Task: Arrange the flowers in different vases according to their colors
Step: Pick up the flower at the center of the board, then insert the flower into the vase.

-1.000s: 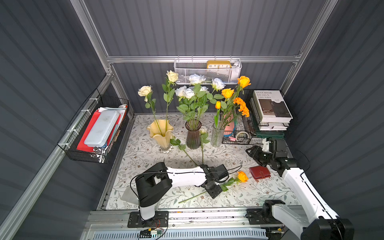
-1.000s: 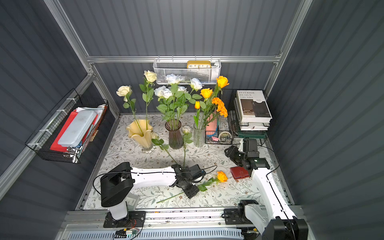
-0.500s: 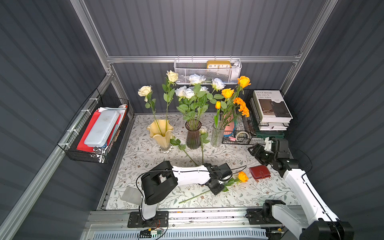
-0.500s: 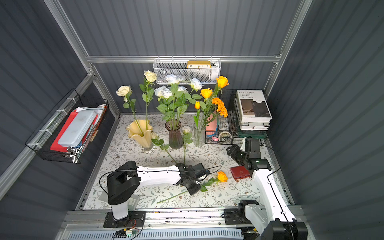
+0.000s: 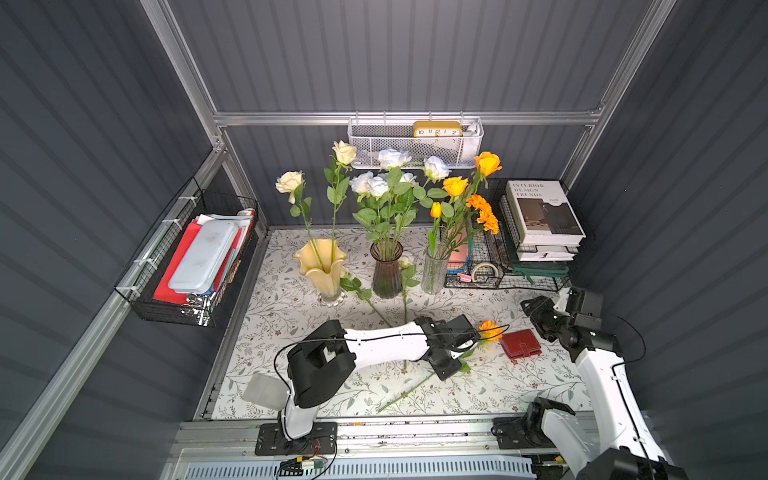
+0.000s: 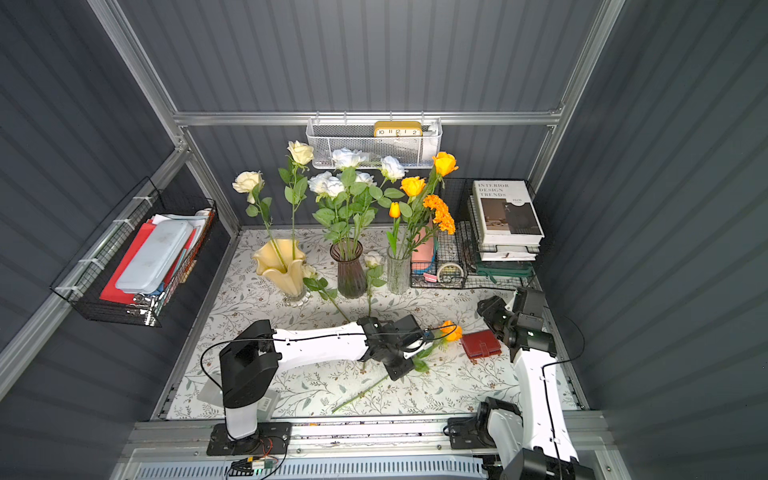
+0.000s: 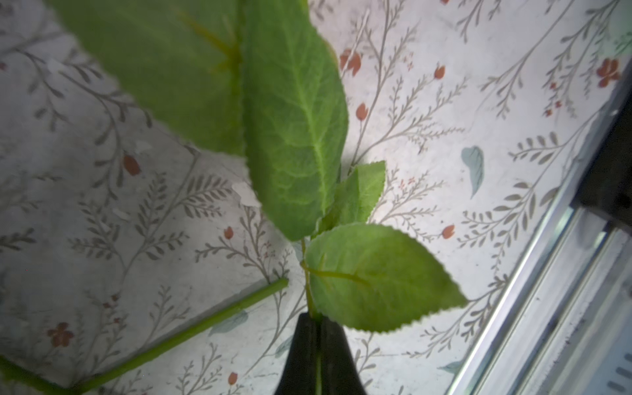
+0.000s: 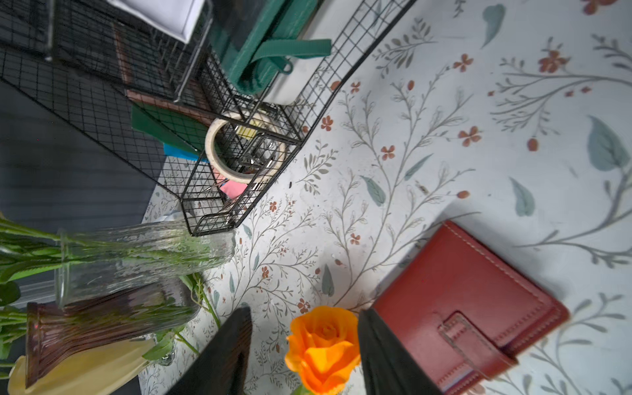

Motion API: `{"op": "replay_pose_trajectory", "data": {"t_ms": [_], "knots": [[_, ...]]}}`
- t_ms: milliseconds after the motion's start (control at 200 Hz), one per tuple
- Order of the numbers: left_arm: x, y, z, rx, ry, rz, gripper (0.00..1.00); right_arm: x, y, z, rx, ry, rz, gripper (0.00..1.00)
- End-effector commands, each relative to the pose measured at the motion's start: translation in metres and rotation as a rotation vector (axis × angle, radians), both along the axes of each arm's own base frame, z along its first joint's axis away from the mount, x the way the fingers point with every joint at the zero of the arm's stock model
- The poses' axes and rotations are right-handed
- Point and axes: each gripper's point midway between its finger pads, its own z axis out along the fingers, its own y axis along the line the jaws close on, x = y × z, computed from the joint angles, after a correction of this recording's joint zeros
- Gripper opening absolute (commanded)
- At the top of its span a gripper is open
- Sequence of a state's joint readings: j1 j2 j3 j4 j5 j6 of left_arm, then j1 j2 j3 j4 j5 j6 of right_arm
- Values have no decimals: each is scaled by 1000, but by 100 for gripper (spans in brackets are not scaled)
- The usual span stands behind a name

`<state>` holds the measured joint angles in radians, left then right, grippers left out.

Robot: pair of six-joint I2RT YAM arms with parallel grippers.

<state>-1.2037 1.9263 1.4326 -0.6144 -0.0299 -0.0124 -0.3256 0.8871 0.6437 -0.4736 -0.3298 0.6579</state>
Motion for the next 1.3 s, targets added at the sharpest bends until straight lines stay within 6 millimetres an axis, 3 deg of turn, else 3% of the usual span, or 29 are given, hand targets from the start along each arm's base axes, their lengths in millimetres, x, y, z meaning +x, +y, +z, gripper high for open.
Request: {"op": "replay_pose_trajectory", "data": {"t_ms": [0, 100, 255, 315, 395, 470, 535, 575, 635, 715, 841, 971, 1101, 1296], "knots": [[15, -14, 64, -96, -113, -28, 0, -8, -4, -6, 27, 13, -34, 55], [29, -31, 117, -205, -225, -58, 0, -10, -9, -6, 30, 5, -49, 55], [68, -42, 192, -312, -421, -66, 0, -9, -10, -8, 36, 5, -48, 55], [82, -46, 235, -388, -515, -61, 0, -9, -10, -10, 36, 5, -45, 55], [96, -47, 315, -564, -684, -57, 0, -9, -10, -14, 43, 13, -44, 55], [101, -36, 397, -787, -831, -59, 0, -2, -11, -13, 42, -5, -44, 55], [100, -12, 460, -1001, -904, -84, 0, 3, -11, -13, 64, -16, -40, 55], [102, 4, 488, -1109, -954, -95, 0, 7, -9, -11, 83, -28, -30, 55], [110, 24, 513, -1211, -1032, -89, 0, 14, -6, -8, 102, -41, -8, 55], [128, 36, 525, -1267, -1095, -76, 0, 19, -5, -12, 117, -28, 13, 54], [161, 35, 517, -1323, -1084, -76, 0, 22, -5, -19, 124, 6, 29, 54], [190, 30, 499, -1352, -1052, -65, 0, 27, -4, -19, 129, -9, 49, 53], [207, 23, 482, -1386, -1004, -72, 0, 28, -5, -20, 112, -10, 58, 54], [231, 12, 440, -1370, -930, -33, 0, 30, -8, -19, 87, -10, 73, 54]]}}
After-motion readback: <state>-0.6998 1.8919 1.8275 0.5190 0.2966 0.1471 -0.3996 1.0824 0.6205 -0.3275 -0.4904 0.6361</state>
